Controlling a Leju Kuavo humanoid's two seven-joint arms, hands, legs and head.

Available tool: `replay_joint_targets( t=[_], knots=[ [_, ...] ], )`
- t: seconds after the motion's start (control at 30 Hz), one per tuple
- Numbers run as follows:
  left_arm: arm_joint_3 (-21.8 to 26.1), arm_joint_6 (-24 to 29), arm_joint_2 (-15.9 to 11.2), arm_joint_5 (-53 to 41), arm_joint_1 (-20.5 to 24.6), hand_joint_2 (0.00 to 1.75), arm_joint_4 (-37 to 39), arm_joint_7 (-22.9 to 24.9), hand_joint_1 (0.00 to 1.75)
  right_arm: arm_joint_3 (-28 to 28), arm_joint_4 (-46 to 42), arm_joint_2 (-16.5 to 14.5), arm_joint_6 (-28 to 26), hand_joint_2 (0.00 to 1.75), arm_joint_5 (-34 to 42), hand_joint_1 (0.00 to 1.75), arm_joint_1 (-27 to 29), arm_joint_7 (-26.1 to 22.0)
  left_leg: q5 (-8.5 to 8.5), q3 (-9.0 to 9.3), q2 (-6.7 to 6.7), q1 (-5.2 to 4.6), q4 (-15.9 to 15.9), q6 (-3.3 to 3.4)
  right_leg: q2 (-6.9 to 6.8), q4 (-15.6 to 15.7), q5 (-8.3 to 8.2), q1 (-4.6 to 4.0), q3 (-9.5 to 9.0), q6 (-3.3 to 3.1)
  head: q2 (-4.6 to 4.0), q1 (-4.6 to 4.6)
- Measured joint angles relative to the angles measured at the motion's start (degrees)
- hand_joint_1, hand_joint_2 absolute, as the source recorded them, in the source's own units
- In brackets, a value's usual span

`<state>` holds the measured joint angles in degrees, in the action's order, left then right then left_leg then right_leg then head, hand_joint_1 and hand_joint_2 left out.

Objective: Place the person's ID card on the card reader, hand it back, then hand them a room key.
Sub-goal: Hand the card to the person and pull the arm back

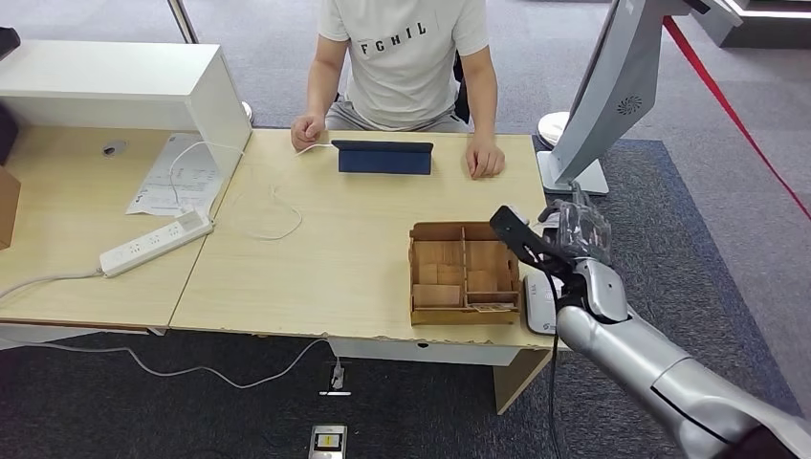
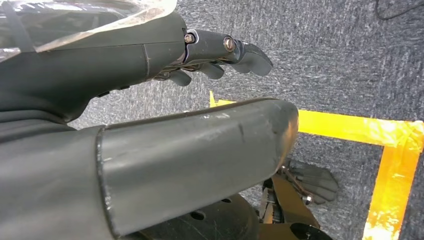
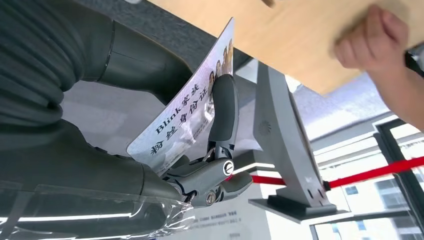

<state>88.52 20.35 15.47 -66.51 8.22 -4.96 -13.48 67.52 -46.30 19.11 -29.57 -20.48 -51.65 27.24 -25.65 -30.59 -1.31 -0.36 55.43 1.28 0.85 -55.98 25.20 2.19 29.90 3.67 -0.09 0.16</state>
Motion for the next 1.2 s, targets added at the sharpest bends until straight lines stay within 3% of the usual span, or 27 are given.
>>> replay_joint_targets(
  t=[0.27, 0.5, 1.13, 1.2],
  knots=[
    [0.0, 2.6, 0.1, -1.8, 0.0, 0.00, 0.0, -2.0, 0.00, 0.9, -6.3, -0.4, 5.0, 1.75, -4.9, 1.75, -4.6, 1.9, 0.00, 0.00, 0.00, 0.01, 0.0, 0.00, 0.00, 0.0, 0.00, -0.01, 0.00, 0.00, 0.00, -0.01],
    [0.0, 4.5, 0.5, -2.3, 0.0, 0.00, 0.0, -2.4, 0.00, 1.9, -8.6, -2.7, 8.1, 1.75, -7.3, 1.75, -5.8, 1.6, 0.00, -0.01, 0.00, 0.04, 0.0, 0.00, 0.00, 0.0, 0.00, -0.05, 0.00, -0.01, 0.00, -0.01],
    [0.0, 6.8, 1.0, -0.4, 0.2, 0.00, 0.0, 0.1, 0.00, 2.6, -6.7, -8.2, 8.7, 1.75, -6.9, 1.75, -6.0, -2.0, 0.00, -0.01, 0.00, 0.07, 0.0, -0.01, 0.00, 0.0, 0.01, -0.07, 0.00, -0.01, 0.00, 0.00],
    [0.0, 6.8, 1.0, -0.2, 0.2, 0.00, 0.0, 0.1, 0.00, 2.7, -6.4, -8.3, 8.7, 1.75, -6.9, 1.59, -6.0, -2.1, 0.00, -0.01, 0.00, 0.07, 0.0, -0.01, 0.00, 0.0, 0.01, -0.07, 0.00, -0.01, 0.00, -0.01]
  ],
)
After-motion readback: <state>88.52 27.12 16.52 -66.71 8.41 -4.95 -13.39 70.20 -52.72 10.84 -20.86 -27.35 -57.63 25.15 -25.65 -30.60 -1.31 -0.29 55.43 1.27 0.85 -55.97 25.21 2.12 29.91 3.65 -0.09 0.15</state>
